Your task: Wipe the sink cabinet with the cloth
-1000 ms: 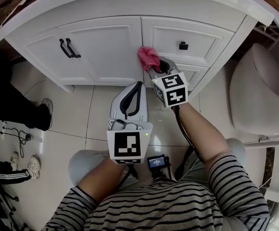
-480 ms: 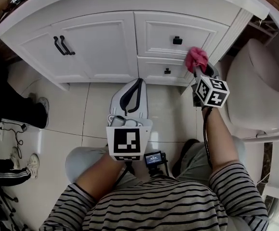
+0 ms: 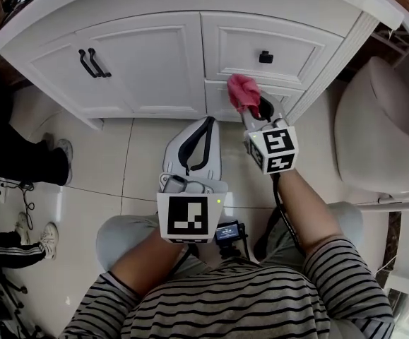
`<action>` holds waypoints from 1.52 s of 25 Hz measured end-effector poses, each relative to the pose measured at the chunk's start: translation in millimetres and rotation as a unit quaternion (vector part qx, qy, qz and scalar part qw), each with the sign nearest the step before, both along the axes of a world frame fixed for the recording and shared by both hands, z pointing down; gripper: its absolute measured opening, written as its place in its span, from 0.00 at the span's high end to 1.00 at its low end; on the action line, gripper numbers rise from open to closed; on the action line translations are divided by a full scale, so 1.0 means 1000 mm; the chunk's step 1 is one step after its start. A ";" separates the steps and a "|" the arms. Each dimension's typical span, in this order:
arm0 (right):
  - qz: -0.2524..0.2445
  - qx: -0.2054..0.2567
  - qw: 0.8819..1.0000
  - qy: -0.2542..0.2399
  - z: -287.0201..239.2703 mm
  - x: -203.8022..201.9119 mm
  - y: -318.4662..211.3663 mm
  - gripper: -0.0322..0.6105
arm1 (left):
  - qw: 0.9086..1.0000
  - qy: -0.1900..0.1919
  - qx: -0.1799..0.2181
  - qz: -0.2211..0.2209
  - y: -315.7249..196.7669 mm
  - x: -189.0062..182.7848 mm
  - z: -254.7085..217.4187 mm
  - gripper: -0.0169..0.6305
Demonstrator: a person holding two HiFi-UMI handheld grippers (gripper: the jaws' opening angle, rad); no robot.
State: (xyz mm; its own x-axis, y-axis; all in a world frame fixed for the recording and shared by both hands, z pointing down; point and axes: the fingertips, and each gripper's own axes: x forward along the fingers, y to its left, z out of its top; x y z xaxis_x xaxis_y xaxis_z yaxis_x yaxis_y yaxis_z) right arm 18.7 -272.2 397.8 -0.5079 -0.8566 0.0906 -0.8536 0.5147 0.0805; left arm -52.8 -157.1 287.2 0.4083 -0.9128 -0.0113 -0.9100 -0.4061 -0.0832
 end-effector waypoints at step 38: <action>-0.010 -0.127 0.990 0.064 0.166 -0.059 -0.038 0.82 | 0.997 0.039 -0.060 -0.017 -0.010 -0.031 0.021 0.97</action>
State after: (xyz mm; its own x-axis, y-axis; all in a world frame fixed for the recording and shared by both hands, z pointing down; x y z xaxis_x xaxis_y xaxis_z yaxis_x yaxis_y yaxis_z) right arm -40.4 -310.1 564.3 -0.4959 -0.7872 0.3666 -0.8338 0.5496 0.0525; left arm -83.5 -167.3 307.8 0.3794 -0.9227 0.0686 -0.9252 -0.3777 0.0369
